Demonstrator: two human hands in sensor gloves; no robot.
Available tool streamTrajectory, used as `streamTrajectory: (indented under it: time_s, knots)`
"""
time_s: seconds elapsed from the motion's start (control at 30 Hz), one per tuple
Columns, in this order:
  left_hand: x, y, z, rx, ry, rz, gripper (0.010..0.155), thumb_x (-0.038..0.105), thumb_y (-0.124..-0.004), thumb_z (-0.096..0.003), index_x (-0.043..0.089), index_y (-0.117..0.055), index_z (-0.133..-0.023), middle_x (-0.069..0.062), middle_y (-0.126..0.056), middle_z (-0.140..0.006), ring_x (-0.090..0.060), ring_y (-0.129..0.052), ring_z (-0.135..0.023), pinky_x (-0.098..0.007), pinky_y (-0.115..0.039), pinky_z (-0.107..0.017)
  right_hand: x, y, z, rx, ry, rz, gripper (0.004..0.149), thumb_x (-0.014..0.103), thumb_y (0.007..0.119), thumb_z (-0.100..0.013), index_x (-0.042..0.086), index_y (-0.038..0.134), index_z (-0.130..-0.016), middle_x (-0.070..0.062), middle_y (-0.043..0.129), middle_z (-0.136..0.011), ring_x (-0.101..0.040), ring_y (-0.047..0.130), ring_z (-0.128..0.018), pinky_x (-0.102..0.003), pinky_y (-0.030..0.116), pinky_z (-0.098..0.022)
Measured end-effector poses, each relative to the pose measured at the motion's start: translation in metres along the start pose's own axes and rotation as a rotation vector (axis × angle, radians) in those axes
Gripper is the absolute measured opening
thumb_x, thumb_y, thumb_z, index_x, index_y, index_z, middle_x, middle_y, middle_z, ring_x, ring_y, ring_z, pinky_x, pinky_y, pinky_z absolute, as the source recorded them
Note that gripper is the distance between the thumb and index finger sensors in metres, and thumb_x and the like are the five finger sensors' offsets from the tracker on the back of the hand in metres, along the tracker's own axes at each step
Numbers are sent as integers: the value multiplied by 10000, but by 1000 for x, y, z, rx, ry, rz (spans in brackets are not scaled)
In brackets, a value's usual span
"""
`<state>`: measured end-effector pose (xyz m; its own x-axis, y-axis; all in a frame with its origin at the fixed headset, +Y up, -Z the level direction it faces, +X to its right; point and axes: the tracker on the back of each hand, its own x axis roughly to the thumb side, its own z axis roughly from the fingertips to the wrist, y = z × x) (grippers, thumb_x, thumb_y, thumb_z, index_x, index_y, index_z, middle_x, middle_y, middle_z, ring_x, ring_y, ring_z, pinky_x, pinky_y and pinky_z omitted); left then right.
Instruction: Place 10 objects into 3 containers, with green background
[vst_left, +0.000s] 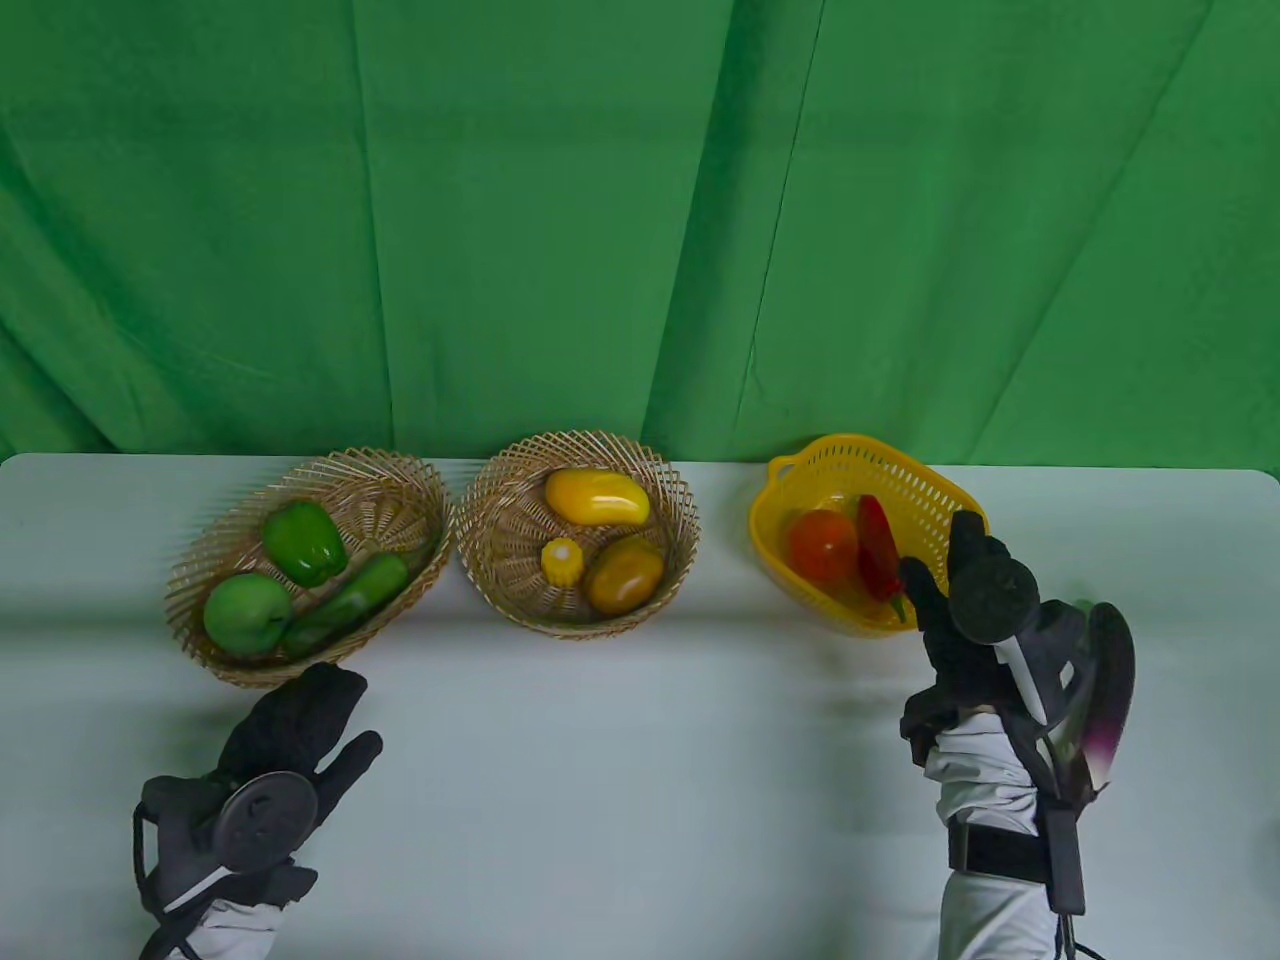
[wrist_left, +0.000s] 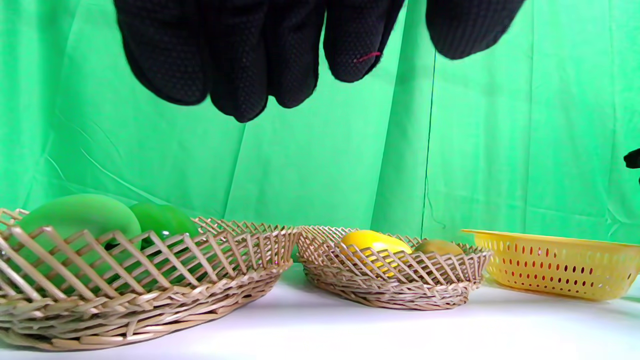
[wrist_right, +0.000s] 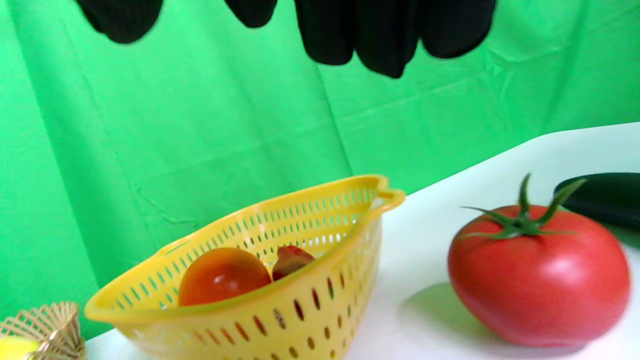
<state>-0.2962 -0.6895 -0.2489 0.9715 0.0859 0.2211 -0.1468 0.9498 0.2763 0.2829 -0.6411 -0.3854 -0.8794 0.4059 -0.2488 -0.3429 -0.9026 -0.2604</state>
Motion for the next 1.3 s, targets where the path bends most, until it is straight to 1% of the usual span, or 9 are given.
streamTrajectory:
  time_s: [0.2, 0.37, 0.57, 0.73, 0.83, 1.0, 1.2, 1.3]
  knots:
    - [0, 0, 0, 1, 1, -2, 647, 596, -619, -559, 268, -603, -1117, -126, -748, -1116, -368, -850, -964, -545, -757, -631, -26, 6, -2, 0, 75, -24, 777, 586, 624, -561, 232, 312, -1178, -218, 456, -1206, -529, 516, -1044, -670, 486, -756]
    - [0, 0, 0, -1, 3, -3, 647, 595, -619, -559, 268, -604, -1116, -128, -750, -1115, -368, -850, -964, -544, -757, -630, -47, 18, -6, 15, 142, -46, 787, 581, 631, -559, 223, 301, -1178, -225, 428, -1210, -538, 488, -1050, -677, 468, -758]
    - [0, 0, 0, -12, 7, -9, 645, 595, -619, -560, 268, -604, -1116, -127, -748, -1116, -368, -849, -965, -546, -756, -630, -71, 37, -9, 62, 224, 4, 814, 571, 648, -557, 212, 265, -1178, -244, 329, -1224, -557, 425, -1060, -691, 433, -761]
    - [0, 0, 0, -18, 12, -13, 647, 595, -618, -560, 265, -604, -1117, -128, -748, -1116, -369, -848, -965, -547, -756, -629, -86, 52, -11, 101, 261, 31, 821, 552, 678, -551, 233, 249, -1175, -232, 290, -1231, -563, 416, -1064, -694, 425, -763]
    - [0, 0, -1, -23, 16, -17, 647, 595, -619, -560, 267, -602, -1117, -127, -747, -1117, -371, -846, -966, -546, -756, -631, -92, 60, -13, 143, 280, 61, 830, 544, 694, -547, 260, 226, -1171, -232, 260, -1233, -562, 405, -1068, -692, 413, -768]
    - [-3, 1, 0, -22, 30, -21, 646, 595, -619, -560, 268, -603, -1117, -129, -747, -1116, -370, -847, -966, -547, -756, -630, -98, 71, -17, 206, 273, 74, 833, 526, 715, -544, 314, 195, -1159, -256, 195, -1226, -567, 370, -1069, -671, 393, -785]
    - [-5, 1, -1, -25, 40, -26, 646, 594, -619, -560, 267, -604, -1116, -128, -749, -1116, -370, -847, -966, -545, -756, -631, -100, 82, -21, 229, 290, 150, 813, 507, 734, -539, 314, 246, -1159, -264, 216, -1219, -553, 415, -1060, -656, 411, -786]
    - [-5, 0, -1, -32, 43, -29, 647, 595, -618, -560, 265, -603, -1117, -127, -746, -1118, -370, -847, -966, -547, -756, -630, -100, 86, -22, 215, 291, 180, 826, 486, 749, -536, 311, 228, -1152, -262, 265, -1212, -540, 452, -1045, -636, 425, -788]
